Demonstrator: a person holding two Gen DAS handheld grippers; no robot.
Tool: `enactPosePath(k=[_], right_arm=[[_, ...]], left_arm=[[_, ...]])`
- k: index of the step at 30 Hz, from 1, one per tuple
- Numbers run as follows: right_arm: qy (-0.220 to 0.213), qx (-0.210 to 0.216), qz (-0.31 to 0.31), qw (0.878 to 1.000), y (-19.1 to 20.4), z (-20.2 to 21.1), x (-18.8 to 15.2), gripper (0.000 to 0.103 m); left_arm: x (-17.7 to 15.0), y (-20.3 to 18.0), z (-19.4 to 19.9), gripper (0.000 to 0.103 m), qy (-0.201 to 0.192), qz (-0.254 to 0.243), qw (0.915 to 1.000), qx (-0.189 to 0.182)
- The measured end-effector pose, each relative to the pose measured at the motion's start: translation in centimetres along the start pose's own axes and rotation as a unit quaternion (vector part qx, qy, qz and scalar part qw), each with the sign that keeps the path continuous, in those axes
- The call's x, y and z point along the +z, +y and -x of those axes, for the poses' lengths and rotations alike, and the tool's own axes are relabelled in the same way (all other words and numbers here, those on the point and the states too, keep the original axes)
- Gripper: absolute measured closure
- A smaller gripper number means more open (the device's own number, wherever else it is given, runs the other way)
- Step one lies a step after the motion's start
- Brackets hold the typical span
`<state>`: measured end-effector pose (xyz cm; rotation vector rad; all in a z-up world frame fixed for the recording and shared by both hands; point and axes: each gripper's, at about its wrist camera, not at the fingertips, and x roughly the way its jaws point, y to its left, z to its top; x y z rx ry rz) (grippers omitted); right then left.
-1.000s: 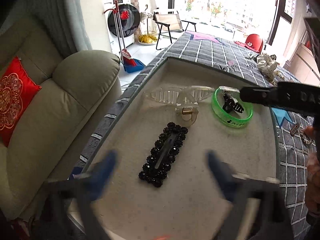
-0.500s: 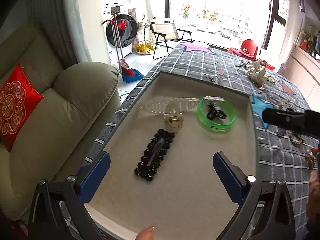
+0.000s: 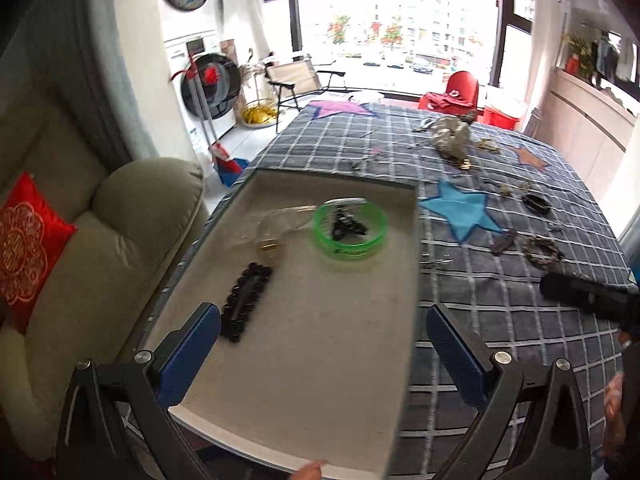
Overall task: Organize jewelry
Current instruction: 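Lift both open tools away from the box, then move left tool to dark oval snap clip while right tool approaches silver pearl charm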
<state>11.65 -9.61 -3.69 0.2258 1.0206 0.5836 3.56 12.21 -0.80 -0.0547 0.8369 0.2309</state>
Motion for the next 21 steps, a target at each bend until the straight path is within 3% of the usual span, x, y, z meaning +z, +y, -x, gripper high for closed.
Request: enactPosePath(k=[10,21], right_arm=[[-0.020,-0.065,-0.039,0.997,-6.1,5.1,-3.1,0.000],[-0.032,-0.118,-0.076,0.990,-11.8,8.7,-5.8,0.000]], left_arm=[[-0.6,-5.4,0.7,0.000,0.020,-0.040,0.9968,-0.066],[-1.4,-11.3,0.0,0.000,0.045,-0.088,0.9905,-0.096]])
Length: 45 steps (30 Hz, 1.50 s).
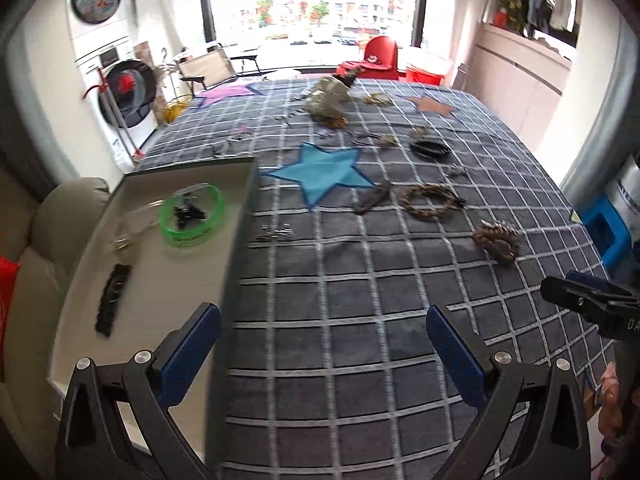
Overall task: Organize jewelry
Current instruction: 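Move left tool to dark oval snap clip while right tool approaches silver pearl charm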
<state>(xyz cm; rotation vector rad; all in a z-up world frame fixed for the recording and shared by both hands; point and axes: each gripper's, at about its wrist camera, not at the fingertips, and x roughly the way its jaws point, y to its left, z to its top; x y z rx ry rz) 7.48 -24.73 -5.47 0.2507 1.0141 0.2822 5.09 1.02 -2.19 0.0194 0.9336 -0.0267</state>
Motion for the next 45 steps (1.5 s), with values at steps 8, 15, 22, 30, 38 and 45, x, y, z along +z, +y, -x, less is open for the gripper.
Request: enactPosePath(k=[8,15,22,30,38,45], right_arm=[[-0.013,-0.016,-0.011,1.000,-2.2,0.2,1.6,0.000],[-0.022,-0.034,0.005,0.999,-2.4,-0.8,4.7,0.000],[-0.023,-0.049,0.004,0.999,-2.7,-2.5,7.5,0.000],[-0.016,-0.052,0.020,0.998,-2.1,-4.9,9.0,0.003],[-0.016,-0.051,0.035,0.998,-1.1,-7.0,10.7,0.012],[-0.011,-0.062,0.051,0.997,-0.4,-9.5,12.0,0.013]], left_arm=[[1.8,-1.7,-2.1,0.000,0.005,-0.010,0.9999,0.005],[3.8,-2.3,-4.9,0.000,0.013,-0.007,0.9999,0.008],[5.2,-2.8,-7.3,0.000,0.019,-0.010,0.9997,0.010],[5.9,-2.9,-9.8,0.000,0.031,-0.006,0.9995,0.009],[7.1,-3.0,-11.3,0.013,0.030,-0.003,0.9995,0.011],[7.5,-3.3,-13.2,0.021,0.039,-0.019,0.9990,0.008]])
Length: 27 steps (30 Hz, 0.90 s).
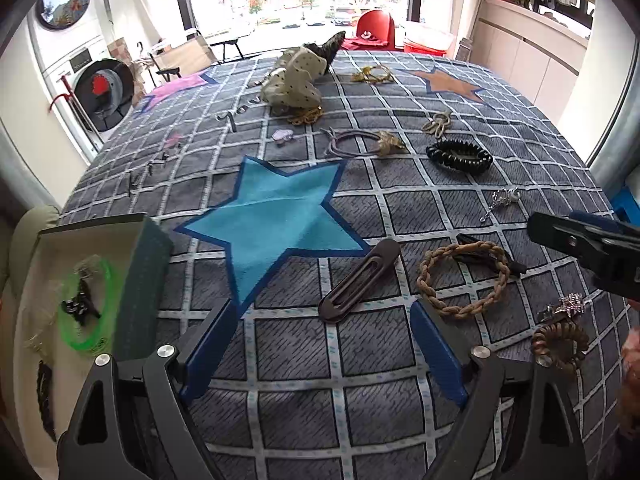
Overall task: Organize jewelry
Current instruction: 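Move left tool to dark oval snap clip while right tool approaches silver pearl charm, then close left tool on dark oval snap clip while right tool grasps silver pearl charm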
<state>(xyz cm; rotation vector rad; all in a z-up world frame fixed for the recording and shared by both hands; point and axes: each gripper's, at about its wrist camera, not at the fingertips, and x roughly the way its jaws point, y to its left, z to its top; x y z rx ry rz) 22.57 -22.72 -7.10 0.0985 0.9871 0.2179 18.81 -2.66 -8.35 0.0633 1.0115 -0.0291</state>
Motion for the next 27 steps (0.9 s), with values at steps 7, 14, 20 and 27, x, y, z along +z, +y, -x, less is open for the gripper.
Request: enactPosePath(k=[7,14,20,27], right_arm=[[0.001,-0.025,0.032,0.999,1.3,-2.1,1.1,0.020],[-0.013,-0.059,0.065,0.996,2.5,-3.1,1.6,0.025],[-0.021,-0.053,0.069,0.996,3.1,-3.0,1.6,0.046],[-0.026,-0.046,0.066,0.996,3.2,-2.7,1.5,0.065]], left_arm=[[0.9,-0.3,-0.7,0.022,-0.007,-0.005,0.9999,-0.012],[1.1,-0.4,-0.9,0.032,-0.016,-0.003,0.9993,-0.035],[1.0,-1.2,-0.4,0.069,-0.019,-0.018,0.9985,-0.048],[0.9,-0.7,-0.1,0.084,-0.018,-0.004,0.9979,-0.062]])
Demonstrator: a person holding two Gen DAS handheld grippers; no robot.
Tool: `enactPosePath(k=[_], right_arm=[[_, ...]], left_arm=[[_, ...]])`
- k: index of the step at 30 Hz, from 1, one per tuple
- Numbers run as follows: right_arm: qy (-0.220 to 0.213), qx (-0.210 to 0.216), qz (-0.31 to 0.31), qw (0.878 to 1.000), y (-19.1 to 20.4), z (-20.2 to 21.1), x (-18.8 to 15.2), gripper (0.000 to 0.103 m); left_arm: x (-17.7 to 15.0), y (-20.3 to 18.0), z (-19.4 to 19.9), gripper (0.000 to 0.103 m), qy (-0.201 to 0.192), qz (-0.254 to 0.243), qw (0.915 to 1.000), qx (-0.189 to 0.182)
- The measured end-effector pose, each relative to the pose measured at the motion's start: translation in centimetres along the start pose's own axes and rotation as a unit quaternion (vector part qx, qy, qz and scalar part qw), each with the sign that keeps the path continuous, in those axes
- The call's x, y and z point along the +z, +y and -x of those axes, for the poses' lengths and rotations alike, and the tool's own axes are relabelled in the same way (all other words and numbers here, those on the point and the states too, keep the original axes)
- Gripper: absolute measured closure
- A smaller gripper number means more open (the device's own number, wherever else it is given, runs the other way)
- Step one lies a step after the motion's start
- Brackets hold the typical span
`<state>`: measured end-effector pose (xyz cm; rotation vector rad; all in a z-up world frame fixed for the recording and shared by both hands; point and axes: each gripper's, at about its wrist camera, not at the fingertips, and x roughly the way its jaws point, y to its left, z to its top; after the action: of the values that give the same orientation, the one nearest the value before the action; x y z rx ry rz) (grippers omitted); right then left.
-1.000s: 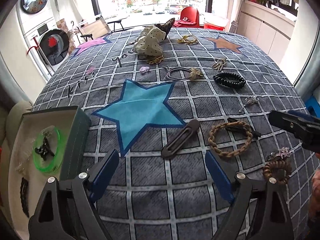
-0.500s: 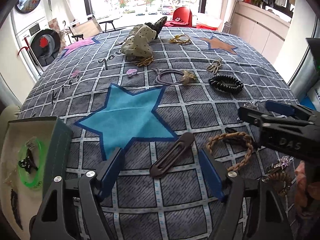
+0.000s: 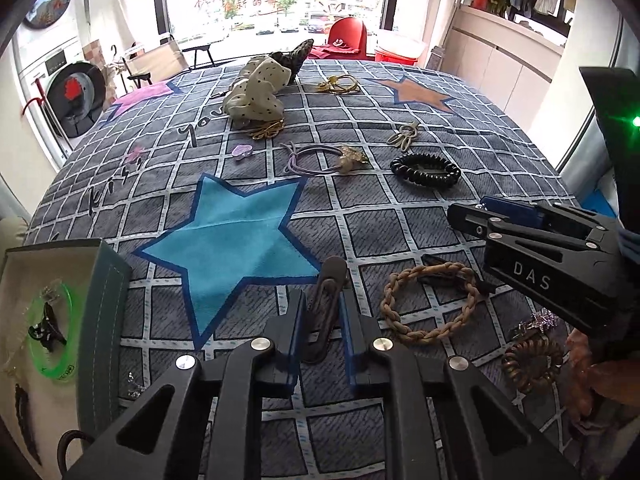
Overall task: Organize jewelry
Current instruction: 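Close left tool on dark oval snap clip while right tool grasps silver pearl charm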
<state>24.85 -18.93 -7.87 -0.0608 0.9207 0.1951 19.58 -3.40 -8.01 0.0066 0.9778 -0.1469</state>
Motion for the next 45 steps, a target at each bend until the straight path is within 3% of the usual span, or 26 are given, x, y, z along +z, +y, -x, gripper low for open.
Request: enactPosePath(k=[4,5,6,7,19,27,32,33,35,36,37,41,45], right_arm=[[-0.004,0.005,-0.013,1.000,-0.7,0.6,-0.4,0.066],[-0.005,0.007,-0.015,1.000,-0.8,0.8,-0.4,0.071],[-0.003,0.009,-0.018,1.000,-1.0,1.1,-0.5,0.092],[-0.003,0.011,-0.022,1.000,-1.2,1.2,-0.7,0.098],[0.003,0.053,-0.089,0.995,-4.2,3.4,-2.5,0.099],[-0.010,0.069,-0.096,0.993,-4.7,5.9,-3.6,0.099],[-0.003,0.067,-0.102,0.993,-5.2,5.4,-3.4,0.098],[0.001,0.061,-0.102,0.993,-5.3,5.0,-3.2,0.097],[0.005,0.047,-0.096,0.994,-5.2,4.3,-2.9,0.069],[0.000,0.038,-0.090,0.995,-5.1,4.0,-2.8,0.038],[-0.006,0.031,-0.084,0.996,-5.0,3.8,-2.7,0.027],[-0.007,0.015,-0.052,0.999,-3.7,2.6,-2.3,0.028],[-0.003,-0.012,-0.040,0.999,-2.8,1.4,-1.9,0.051]], left_arm=[[-0.2,0.3,0.3,0.087,-0.001,0.013,0.9999,0.000],[-0.3,0.4,0.4,0.087,-0.002,0.016,0.9999,0.000],[-0.4,0.4,0.6,0.087,-0.003,0.019,0.9998,0.000],[-0.5,0.4,0.8,0.087,-0.004,0.020,0.9998,-0.001],[-1.3,0.0,3.7,0.087,-0.023,0.020,0.9995,-0.006],[-2.4,-0.5,6.2,0.087,-0.039,0.012,0.9991,-0.006],[-2.9,-0.5,6.9,0.087,-0.042,0.012,0.9990,-0.006],[-3.0,-0.5,7.0,0.087,-0.042,0.013,0.9990,-0.005],[-2.9,-0.4,7.0,0.087,-0.041,0.013,0.9991,-0.004],[-2.9,-0.4,7.0,0.087,-0.042,0.013,0.9990,-0.005],[-3.0,-0.4,6.9,0.087,-0.042,0.013,0.9990,-0.005],[-3.0,-0.4,6.9,0.087,-0.040,0.013,0.9991,-0.005],[-3.0,-0.5,6.7,0.087,-0.035,0.013,0.9993,-0.005]])
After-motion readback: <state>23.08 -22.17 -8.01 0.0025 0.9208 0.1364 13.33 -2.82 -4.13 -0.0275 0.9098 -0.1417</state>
